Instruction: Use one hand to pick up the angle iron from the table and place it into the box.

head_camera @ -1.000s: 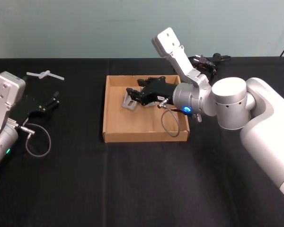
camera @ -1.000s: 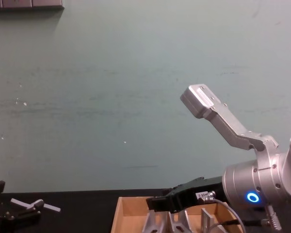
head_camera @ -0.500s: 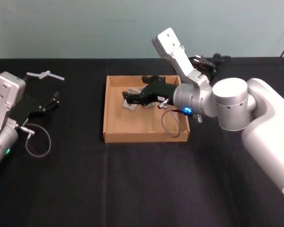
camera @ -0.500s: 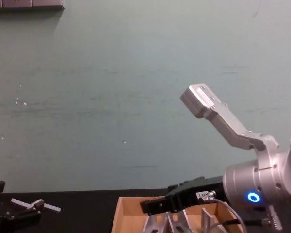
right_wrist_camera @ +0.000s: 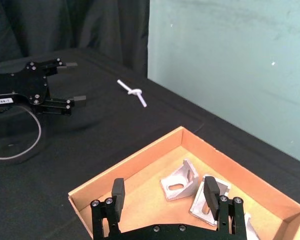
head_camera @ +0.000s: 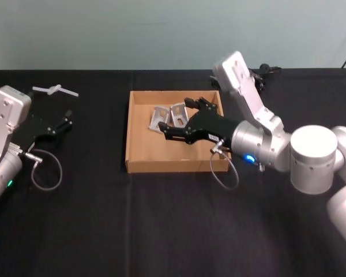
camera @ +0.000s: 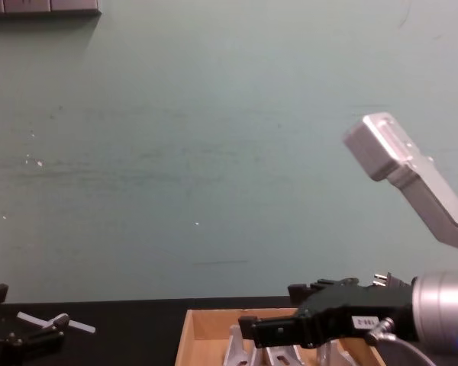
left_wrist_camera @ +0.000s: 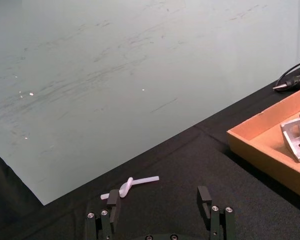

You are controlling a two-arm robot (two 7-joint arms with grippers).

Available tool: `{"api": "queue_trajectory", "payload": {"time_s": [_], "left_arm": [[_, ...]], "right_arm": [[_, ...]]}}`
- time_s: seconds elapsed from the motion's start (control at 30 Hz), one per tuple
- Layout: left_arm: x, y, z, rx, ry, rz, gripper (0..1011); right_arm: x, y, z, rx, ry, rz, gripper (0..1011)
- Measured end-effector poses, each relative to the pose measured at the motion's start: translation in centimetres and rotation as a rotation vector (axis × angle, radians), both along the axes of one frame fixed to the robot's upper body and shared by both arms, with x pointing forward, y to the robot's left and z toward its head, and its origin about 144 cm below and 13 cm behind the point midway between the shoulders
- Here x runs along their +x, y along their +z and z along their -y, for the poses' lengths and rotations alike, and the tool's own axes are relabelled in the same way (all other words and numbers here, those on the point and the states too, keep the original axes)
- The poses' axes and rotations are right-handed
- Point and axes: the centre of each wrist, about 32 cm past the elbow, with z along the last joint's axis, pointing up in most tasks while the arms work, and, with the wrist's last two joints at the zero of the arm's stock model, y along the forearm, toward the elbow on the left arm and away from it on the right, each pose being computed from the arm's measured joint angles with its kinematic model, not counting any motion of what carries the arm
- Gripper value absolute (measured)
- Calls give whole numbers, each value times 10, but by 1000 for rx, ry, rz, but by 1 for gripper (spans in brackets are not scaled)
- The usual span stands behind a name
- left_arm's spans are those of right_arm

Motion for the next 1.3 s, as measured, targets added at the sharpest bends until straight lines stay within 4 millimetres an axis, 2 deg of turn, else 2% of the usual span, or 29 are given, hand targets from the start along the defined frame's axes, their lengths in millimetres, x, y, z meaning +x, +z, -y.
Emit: {"api": "queue_trajectory", "payload": {"time_s": [0.4, 0.6, 0.83, 1.3], "left_arm": [[0, 0, 0, 0, 0, 0, 1004], [0, 0, 0, 0, 0, 0, 1005], [0, 0, 0, 0, 0, 0, 1005], [0, 0, 0, 0, 0, 0, 1005]], "right_arm": [[-23, -33, -2, 17, -103, 172, 1003], [-35, -50, -7, 34, -247, 227, 1003], [-42, -62, -10, 53, -393, 215, 1003], [-43, -65, -10, 82, -419, 194, 1003]]}}
